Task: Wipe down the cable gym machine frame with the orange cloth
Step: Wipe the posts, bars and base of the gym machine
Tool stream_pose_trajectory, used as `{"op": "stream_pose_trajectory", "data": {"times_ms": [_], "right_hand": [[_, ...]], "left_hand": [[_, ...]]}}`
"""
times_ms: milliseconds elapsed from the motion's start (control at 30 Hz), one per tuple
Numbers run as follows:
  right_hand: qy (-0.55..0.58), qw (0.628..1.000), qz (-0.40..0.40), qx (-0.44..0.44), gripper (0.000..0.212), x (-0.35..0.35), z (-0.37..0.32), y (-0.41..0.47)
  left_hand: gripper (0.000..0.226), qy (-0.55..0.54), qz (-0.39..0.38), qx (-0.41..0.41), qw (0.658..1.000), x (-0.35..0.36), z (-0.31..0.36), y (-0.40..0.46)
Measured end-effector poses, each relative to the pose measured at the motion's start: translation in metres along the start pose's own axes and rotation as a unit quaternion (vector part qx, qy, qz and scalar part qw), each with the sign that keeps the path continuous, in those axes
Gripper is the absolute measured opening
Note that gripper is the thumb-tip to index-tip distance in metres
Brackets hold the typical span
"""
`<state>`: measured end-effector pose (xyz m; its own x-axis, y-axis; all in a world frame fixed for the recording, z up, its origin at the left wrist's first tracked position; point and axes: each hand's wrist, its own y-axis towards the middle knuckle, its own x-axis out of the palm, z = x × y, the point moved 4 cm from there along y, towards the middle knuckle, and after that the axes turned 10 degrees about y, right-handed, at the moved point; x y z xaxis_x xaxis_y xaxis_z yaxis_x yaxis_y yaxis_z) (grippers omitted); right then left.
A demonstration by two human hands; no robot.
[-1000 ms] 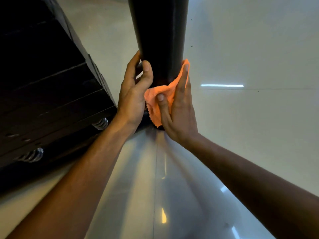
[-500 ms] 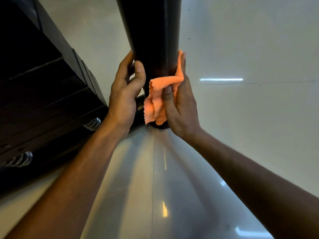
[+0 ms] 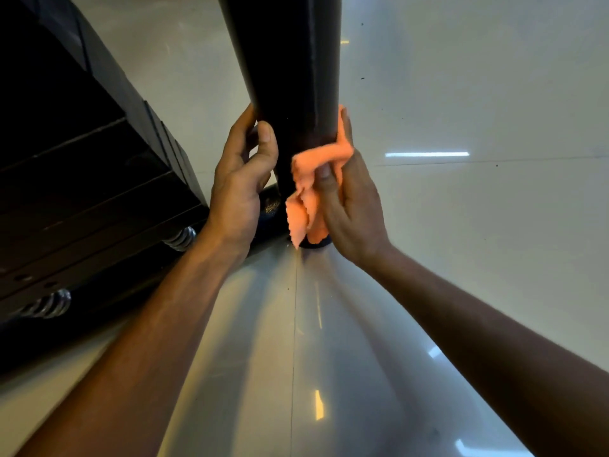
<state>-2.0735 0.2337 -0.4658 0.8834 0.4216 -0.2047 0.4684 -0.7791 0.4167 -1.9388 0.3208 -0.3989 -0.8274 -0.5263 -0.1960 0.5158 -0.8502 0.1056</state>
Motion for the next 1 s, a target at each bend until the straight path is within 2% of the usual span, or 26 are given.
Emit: {"op": "stream_pose_trajectory", "data": {"times_ms": [67, 133, 267, 367, 467, 533, 600, 767, 833, 1000], "right_hand": [[-0.056, 0.996, -0.065, -0.004, 0.08, -0.001, 0.014, -0.014], [-0.09, 0.993, -0.079, -0.007, 0.088, 0.0, 0.019, -0.021], [-0.068, 0.991, 0.015, -0.115, 0.079, 0.012, -0.019, -0.008], [-0.129, 0.968, 0.058, -0.206, 0.091, 0.029, -0.034, 0.009], [-0.241, 0.949, 0.013, -0.203, 0.108, 0.028, 0.01, -0.013], [-0.277, 0.943, -0.045, -0.18, 0.104, 0.021, 0.042, -0.04], [-0.278, 0.946, -0.072, -0.15, 0.098, 0.017, 0.051, -0.051], [-0.222, 0.963, 0.008, -0.155, 0.101, 0.028, 0.011, -0.018], [-0.224, 0.961, 0.016, -0.158, 0.099, 0.029, 0.01, -0.019], [-0.258, 0.948, -0.079, -0.168, 0.098, 0.023, 0.052, -0.049]], "left_hand": [[0.046, 0.006, -0.005, 0.002, 1.0, 0.001, -0.001, 0.0], [0.047, 0.009, -0.008, -0.001, 1.0, 0.001, -0.002, -0.001], [0.052, -0.001, -0.032, 0.005, 0.999, 0.0, -0.003, -0.001], [0.048, 0.003, -0.046, 0.027, 0.999, -0.002, -0.002, -0.001], [0.046, 0.008, -0.041, 0.037, 0.998, -0.001, -0.001, -0.001], [0.045, 0.012, -0.027, 0.024, 0.999, 0.0, -0.002, -0.001], [0.045, 0.012, -0.02, 0.013, 1.0, 0.001, -0.003, 0.0], [0.043, 0.0, -0.028, 0.019, 0.999, 0.0, -0.006, -0.001], [0.045, 0.003, -0.032, 0.021, 0.999, 0.0, -0.007, 0.0], [0.047, 0.032, -0.024, 0.015, 0.999, 0.002, -0.019, 0.001]]}}
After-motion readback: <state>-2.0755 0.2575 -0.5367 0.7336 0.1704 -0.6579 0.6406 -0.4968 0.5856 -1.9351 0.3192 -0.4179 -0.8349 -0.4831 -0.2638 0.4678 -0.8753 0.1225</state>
